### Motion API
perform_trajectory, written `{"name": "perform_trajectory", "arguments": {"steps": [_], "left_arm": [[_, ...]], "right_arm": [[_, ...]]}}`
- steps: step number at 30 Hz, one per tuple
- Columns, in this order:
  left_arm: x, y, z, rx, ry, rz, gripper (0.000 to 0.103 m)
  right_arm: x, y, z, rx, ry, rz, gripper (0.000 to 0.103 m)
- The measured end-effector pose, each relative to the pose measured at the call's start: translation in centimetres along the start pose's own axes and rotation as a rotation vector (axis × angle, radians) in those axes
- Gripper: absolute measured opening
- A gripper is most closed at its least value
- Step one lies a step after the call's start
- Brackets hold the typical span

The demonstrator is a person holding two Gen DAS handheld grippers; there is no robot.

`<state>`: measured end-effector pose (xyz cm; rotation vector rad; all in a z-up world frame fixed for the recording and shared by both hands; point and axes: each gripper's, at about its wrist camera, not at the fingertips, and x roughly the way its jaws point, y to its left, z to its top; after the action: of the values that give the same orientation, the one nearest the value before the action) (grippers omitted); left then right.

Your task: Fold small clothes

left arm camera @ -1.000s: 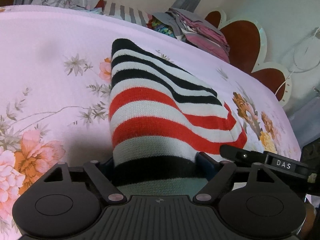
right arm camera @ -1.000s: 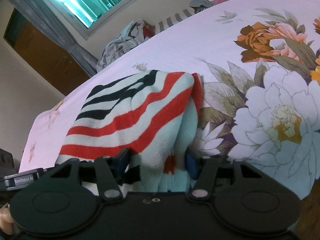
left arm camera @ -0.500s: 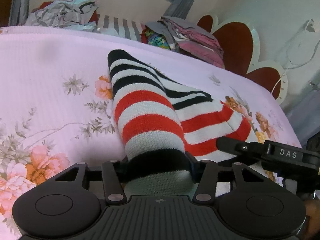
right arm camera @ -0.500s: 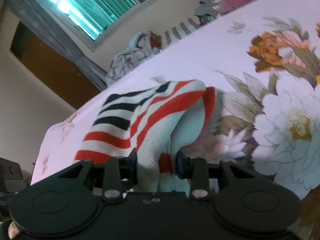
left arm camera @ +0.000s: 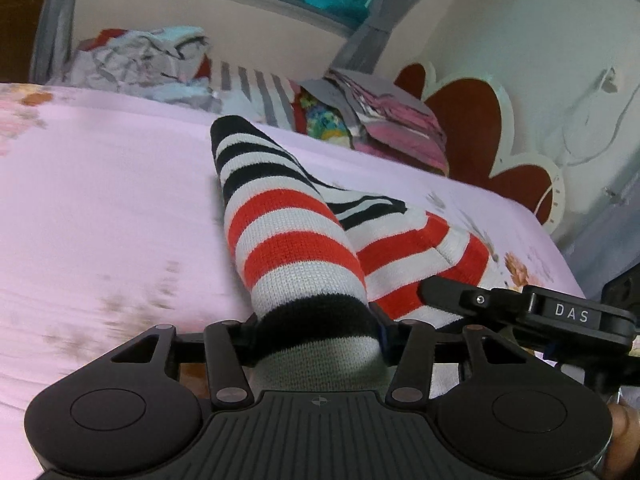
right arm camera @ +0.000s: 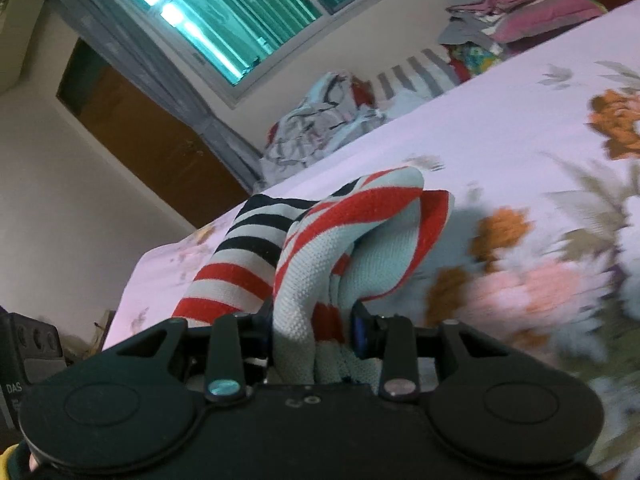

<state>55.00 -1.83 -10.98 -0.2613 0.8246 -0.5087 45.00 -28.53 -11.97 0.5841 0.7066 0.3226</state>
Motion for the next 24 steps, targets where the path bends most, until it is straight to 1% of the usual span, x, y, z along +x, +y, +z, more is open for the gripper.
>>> {"name": "perform_trajectory", "arguments": {"steps": [4,8,12,15,18,22,24], "left_arm": [[-3.2,5.6,0.3,-0.008,-0.019,0.005,0.050],[-6.1,11.8,0.6,-0.013,-0.028,0.002,0.050],[-8.5,18.3,1.2,-0.013,-0.030,0.027,0.050],[-9.5,22.0,1.4,-0.028,-0.030,0.053,0.050],[-10.0,25.6,1.2,-0.055,-0.031,0.067,0.050],[-9.5,28.4,1.0,-0.054,-0.021,0.072,0.050],[-8.9,29.6,0.6,-0.063,-0.012,0.067,0.050]], "right_arm": [[3.1,4.3,-1.6,-0.007,0.008,0.020,0.034],[6.9,9.6,-4.1,-0.006,0.005,0.020,0.034],[11.3,14.1,-6.3,-0.011,0.015,0.035,0.034],[14.8,16.6,-7.7,-0.013,0.035,0.048,0.034],[17.7,18.1,-8.6,-0.016,0.052,0.054,0.034],[20.4,18.6,-9.5,-0.017,0.068,0.046,0.034],[20.8,18.3,-10.0,-0.016,0.061,0.021,0.034]]}}
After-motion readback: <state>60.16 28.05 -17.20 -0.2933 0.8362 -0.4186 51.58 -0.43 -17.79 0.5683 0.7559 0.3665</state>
